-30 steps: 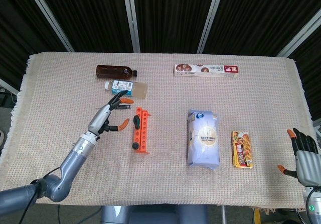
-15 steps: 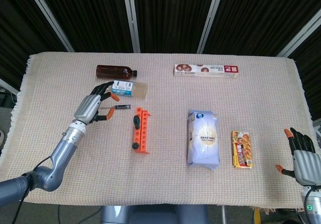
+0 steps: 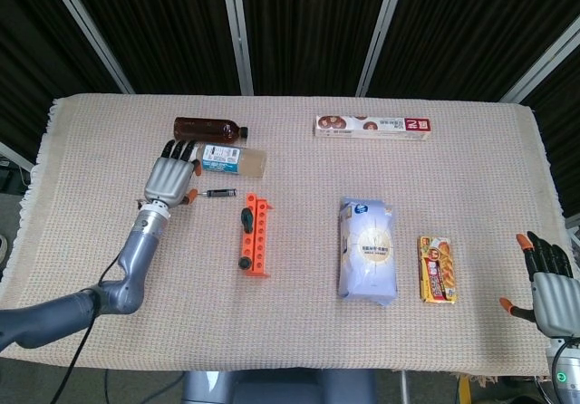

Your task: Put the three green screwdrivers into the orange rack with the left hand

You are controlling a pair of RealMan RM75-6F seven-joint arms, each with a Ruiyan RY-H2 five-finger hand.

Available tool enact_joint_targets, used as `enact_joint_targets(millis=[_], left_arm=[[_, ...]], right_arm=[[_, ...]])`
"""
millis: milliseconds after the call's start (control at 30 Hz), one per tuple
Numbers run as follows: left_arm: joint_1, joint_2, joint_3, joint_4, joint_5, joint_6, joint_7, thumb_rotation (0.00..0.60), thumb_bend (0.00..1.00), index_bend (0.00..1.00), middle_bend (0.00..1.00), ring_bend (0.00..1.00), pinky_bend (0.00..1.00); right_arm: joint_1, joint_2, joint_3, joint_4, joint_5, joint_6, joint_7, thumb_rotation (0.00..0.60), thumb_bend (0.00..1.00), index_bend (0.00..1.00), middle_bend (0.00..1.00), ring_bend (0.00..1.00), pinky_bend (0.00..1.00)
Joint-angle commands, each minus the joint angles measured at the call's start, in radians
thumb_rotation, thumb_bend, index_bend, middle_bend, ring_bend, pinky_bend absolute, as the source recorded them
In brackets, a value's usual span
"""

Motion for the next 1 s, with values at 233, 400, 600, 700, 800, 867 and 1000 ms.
enact_joint_targets(millis=[233,400,600,700,800,867,1000], left_arm=[[-0.077,-0.156,-0.001,0.15,-0.096,-0.011,0.115,0.6,0.35,0.42,0.0,0.0,0.0],[-0.086,-0.208,-0.01,0.202,-0.112,-0.022,0.114,0.6,0.37,0.41,0.0,0.0,0.0],[-0.079,-0.235,-0.011,0.228,-0.101,-0.019,0.099,0.6,0.41,0.39,0.01,0.0,0.0],[-0.067,-0.238,-0.011,0.223,-0.083,-0.009,0.075,0.6,0.41,0.4,0.07,0.0,0.06],[-0.053,-0.231,-0.012,0.21,-0.078,-0.01,0.056,0.6,0.41,0.4,0.13,0.02,0.13],[-0.047,-0.226,-0.013,0.204,-0.073,-0.009,0.048,0.6,0.41,0.41,0.16,0.04,0.15],[-0.035,-0.219,-0.017,0.192,-0.052,0.002,0.02,0.6,0.41,0.43,0.22,0.09,0.18]], right_arm=[[-0.005,0.002,0.001,0.004,0.005,0.004,0.007,0.6,0.0,0.0,0.0,0.0,0.0],[-0.009,0.004,0.001,0.009,0.01,0.004,0.015,0.6,0.0,0.0,0.0,0.0,0.0],[-0.013,0.005,0.001,0.014,0.013,0.005,0.024,0.6,0.0,0.0,0.0,0.0,0.0],[-0.012,0.004,0.001,0.017,0.013,0.002,0.028,0.6,0.0,0.0,0.0,0.0,0.0],[-0.011,0.002,0.001,0.021,0.012,-0.001,0.032,0.6,0.0,0.0,0.0,0.0,0.0],[-0.01,0.001,0.001,0.024,0.011,-0.003,0.035,0.6,0.0,0.0,0.0,0.0,0.0],[-0.011,0.0,0.002,0.028,0.012,-0.003,0.039,0.6,0.0,0.0,0.0,0.0,0.0]])
